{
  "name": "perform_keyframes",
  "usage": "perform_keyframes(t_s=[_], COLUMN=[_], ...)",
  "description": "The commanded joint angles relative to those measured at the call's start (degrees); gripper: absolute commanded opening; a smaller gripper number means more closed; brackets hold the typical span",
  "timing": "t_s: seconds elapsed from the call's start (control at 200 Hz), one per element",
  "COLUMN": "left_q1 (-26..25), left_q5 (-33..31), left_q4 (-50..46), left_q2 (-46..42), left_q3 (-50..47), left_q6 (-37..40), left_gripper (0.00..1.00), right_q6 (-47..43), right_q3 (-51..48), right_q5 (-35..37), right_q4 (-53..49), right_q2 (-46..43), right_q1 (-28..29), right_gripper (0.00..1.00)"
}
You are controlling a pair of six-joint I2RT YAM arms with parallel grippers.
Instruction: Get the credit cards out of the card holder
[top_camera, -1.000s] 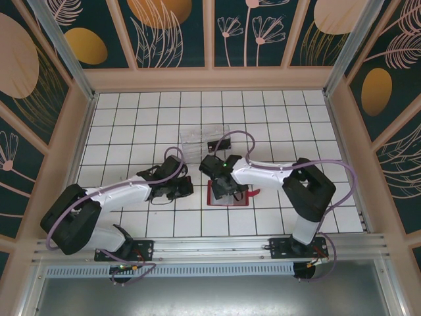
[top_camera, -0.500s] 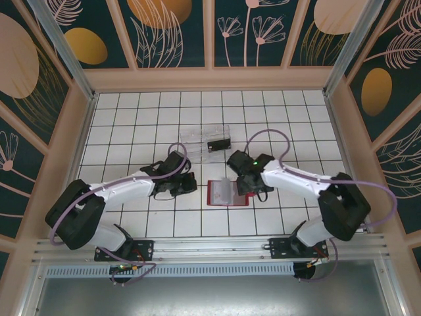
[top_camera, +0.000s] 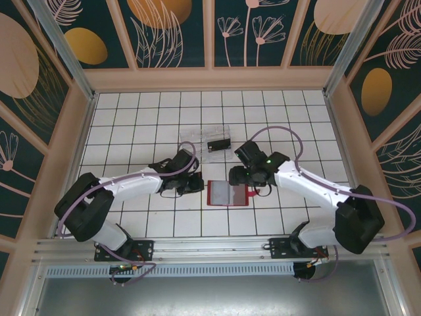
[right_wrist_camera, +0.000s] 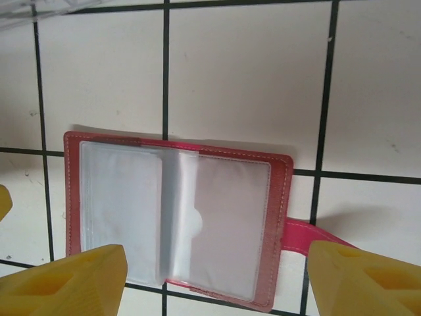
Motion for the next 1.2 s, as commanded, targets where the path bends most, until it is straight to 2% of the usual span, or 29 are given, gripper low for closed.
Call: perform_keyframes(t_s=[0.0,0.275,0.485,0.861,1.036,1.196], left_q1=[-0.1,-0.1,-0.1,0.0,-0.1,-0.1], left_q5=[-0.3,-1.4,-1.6,-1.0,0.1,0.5], left_q4=[-0.1,0.9,1.3,1.4,0.8,0.0], left_q2=[-0.2,-3.0,-3.7,-2.5,-1.2,-0.5], left_q3=[-0.1,-4.3,-5.7,-4.7,-3.5,-2.3], left_q6=[0.5,-0.1,-0.2,0.3,1.3,1.7], left_gripper=[0.0,0.0,0.0,0.0,0.0,0.0], right_q6=[1.2,-0.1,-0.6,-0.3,0.1,1.5], right_q3=[3.4,12.4,14.7,11.5,8.0,2.9], right_q5=[2.2,7.4,9.3,11.3,12.5,14.1], right_q4=[0.2,-3.0,-4.4,-5.7,-6.6,-7.6], right_q2=[5.1,19.6,24.7,24.1,20.2,14.1], right_q1=[2.7,9.4,10.7,10.7,9.5,6.2], right_gripper=[0.75,0.81,0.82,0.82,0.82,0.82])
